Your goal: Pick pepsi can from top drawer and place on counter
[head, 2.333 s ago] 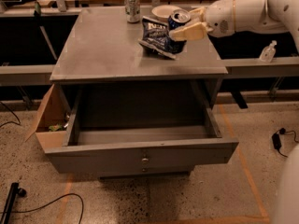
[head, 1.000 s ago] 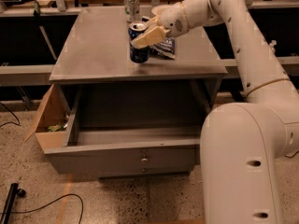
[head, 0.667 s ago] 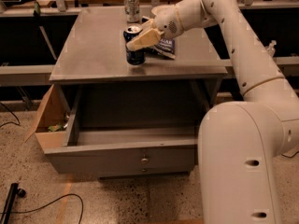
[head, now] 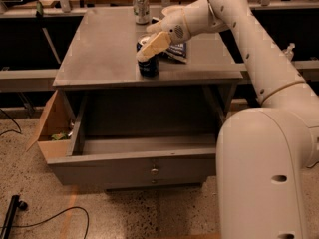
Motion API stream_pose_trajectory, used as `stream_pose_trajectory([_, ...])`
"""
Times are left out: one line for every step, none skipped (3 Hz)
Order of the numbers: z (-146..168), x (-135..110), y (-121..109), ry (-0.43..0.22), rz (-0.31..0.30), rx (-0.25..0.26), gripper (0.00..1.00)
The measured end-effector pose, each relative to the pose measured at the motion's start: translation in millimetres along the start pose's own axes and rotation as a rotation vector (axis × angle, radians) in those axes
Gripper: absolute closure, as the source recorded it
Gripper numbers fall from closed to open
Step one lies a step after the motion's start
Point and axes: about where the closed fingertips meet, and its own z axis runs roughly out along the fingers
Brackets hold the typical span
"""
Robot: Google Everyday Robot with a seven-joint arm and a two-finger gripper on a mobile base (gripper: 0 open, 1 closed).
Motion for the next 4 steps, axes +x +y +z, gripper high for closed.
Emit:
stream_pose_trajectory([-5.4, 9.0, -2.1, -0.002, 0.028, 0.032, 0.0])
stream_pose_trajectory([-25.9, 35.7, -3.5, -0.01, 0.083, 0.079, 0.0])
stream_pose_trajectory([-73.6, 79.7, 2.8, -0.013, 0.165, 0.184, 0.0])
stream_pose_trajectory([-134.6, 123.9, 20.5, -0.03, 0.269, 0.339, 0.0])
